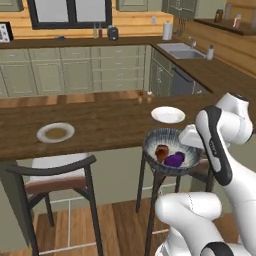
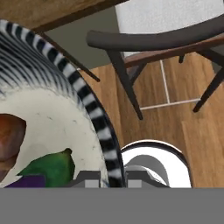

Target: Pick the chicken drumstick and eggplant from their plates and place them in the bowl. Then put the bowl in the fridge.

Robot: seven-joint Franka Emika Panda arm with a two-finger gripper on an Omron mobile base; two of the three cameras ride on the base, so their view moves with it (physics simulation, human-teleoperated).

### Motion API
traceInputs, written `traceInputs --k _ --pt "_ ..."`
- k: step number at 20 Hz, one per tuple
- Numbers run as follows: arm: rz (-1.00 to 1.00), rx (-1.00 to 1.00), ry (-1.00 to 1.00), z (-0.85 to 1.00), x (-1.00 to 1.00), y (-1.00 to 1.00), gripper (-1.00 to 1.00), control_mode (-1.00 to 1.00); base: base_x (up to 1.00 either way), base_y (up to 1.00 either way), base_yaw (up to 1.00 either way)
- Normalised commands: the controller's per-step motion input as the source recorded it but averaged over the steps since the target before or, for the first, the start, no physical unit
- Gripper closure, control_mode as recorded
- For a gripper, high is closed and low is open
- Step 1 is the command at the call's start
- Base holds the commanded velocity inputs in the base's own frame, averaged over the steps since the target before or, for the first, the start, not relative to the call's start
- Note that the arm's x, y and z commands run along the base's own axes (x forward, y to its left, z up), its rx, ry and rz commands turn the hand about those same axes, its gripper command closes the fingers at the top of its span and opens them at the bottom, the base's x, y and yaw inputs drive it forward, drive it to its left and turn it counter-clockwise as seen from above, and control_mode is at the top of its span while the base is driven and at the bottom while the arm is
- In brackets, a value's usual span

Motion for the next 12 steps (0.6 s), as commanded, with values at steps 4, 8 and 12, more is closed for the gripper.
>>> traceInputs --k 4,8,12 --pt "0.00 0.00 0.00 0.00 0.00 0.00 1.00 1.00 -0.90 0.79 0.10" --pt "0.00 0.00 0.00 0.00 0.00 0.00 1.00 1.00 -0.71 1.00 0.06" --pt "0.00 0.00 0.00 0.00 0.00 0.00 1.00 1.00 -0.53 1.00 0.02"
